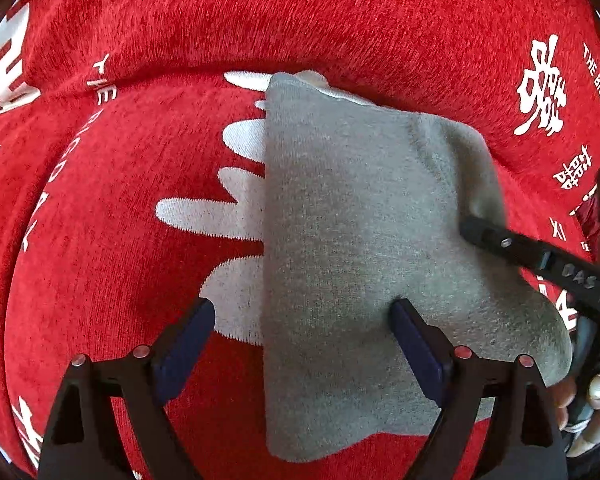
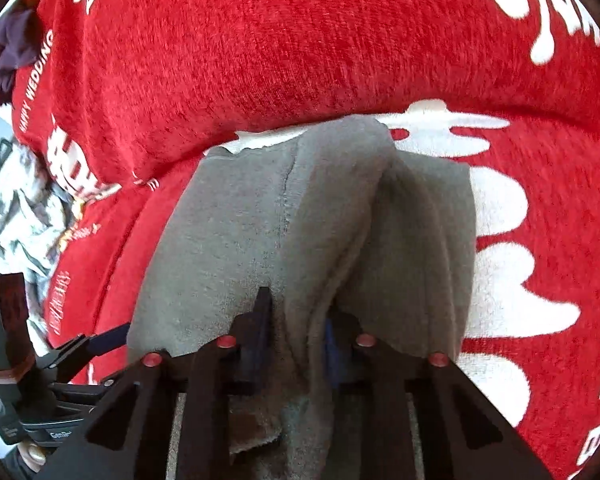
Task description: Fold small clothes
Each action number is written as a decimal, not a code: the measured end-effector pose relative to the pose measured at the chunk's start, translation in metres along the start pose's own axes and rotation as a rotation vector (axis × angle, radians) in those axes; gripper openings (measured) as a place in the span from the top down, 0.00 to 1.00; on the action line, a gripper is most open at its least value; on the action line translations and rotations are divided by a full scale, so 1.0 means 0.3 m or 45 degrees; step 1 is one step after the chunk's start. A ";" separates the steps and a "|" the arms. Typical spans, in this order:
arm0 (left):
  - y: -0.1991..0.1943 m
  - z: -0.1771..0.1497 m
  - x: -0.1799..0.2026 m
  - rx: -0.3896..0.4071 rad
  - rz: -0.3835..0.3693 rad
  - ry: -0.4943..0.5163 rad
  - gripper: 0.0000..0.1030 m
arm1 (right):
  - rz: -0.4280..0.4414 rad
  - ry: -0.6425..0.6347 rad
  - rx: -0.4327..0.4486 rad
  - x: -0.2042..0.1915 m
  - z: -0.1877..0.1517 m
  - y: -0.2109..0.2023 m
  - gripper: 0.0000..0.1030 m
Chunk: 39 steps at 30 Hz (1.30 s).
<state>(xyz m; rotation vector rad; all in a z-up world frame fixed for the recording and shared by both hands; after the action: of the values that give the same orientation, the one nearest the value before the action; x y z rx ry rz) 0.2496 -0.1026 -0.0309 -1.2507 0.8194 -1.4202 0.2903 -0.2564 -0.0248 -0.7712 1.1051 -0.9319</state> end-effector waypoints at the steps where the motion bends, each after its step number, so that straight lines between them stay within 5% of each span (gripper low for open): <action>1: -0.012 0.000 0.013 0.006 -0.016 0.006 0.12 | -0.002 -0.009 0.023 -0.014 0.012 -0.033 0.80; 7: -0.046 0.002 0.168 0.060 -0.076 0.149 0.12 | -0.081 -0.094 0.168 -0.030 0.056 -0.204 0.81; 11: 0.065 -0.023 0.200 -0.009 0.043 0.227 0.12 | -0.120 -0.036 0.023 0.101 0.036 -0.063 0.80; 13: 0.104 -0.050 0.198 -0.069 -0.001 0.201 0.12 | -0.129 -0.006 -0.032 0.156 0.010 -0.003 0.70; 15: 0.082 -0.062 0.183 -0.060 -0.036 0.168 0.12 | -0.063 0.067 0.005 0.171 0.013 -0.046 0.61; 17: 0.040 -0.067 0.159 -0.030 -0.021 0.168 0.12 | -0.126 0.073 0.060 0.179 0.011 -0.118 0.54; 19: -0.003 -0.066 0.136 0.028 0.003 0.178 0.12 | -0.205 -0.004 0.132 0.150 -0.002 -0.200 0.54; 22: -0.025 -0.077 0.094 0.078 0.035 0.167 0.12 | -0.170 -0.146 0.161 0.033 -0.069 -0.280 0.42; 26: 0.003 -0.117 0.049 0.069 0.063 0.155 0.12 | -0.346 -0.309 0.129 -0.023 -0.182 -0.246 0.33; 28: 0.022 -0.137 0.030 0.058 0.048 0.142 0.12 | -0.402 -0.307 0.060 0.011 -0.237 -0.196 0.55; 29: 0.028 -0.145 0.024 0.049 0.040 0.140 0.12 | -0.378 -0.269 0.001 0.039 -0.273 -0.161 0.87; 32: 0.047 -0.166 0.010 0.014 0.006 0.116 0.12 | -0.350 -0.147 -0.011 0.122 -0.314 -0.144 0.91; 34: 0.021 -0.185 -0.003 0.016 0.020 0.116 0.12 | -0.279 -0.045 0.001 0.161 -0.321 -0.168 0.83; 35: 0.004 -0.186 -0.002 0.032 0.038 0.133 0.12 | -0.289 -0.023 -0.001 0.173 -0.324 -0.181 0.64; 37: -0.043 -0.170 -0.002 0.102 0.062 0.166 0.12 | -0.329 0.002 0.039 0.185 -0.315 -0.238 0.47; 39: -0.068 -0.142 0.003 0.148 0.043 0.155 0.12 | -0.358 -0.039 0.122 0.152 -0.279 -0.303 0.46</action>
<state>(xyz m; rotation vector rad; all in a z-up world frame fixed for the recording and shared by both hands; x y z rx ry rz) 0.2035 -0.1042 -0.0213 -1.0659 0.8241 -1.5065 0.1971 -0.3407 0.0142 -0.8727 0.9323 -1.1972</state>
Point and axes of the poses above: each gripper's, at about its wrist camera, not at the fingertips, and y roughly the way its jaws point, x to its right, z to its top, the point moved 10 cm from there along y, roughly the way its jaws point, and after that the axes turned 6 degrees about -x, right-handed, at the moved point
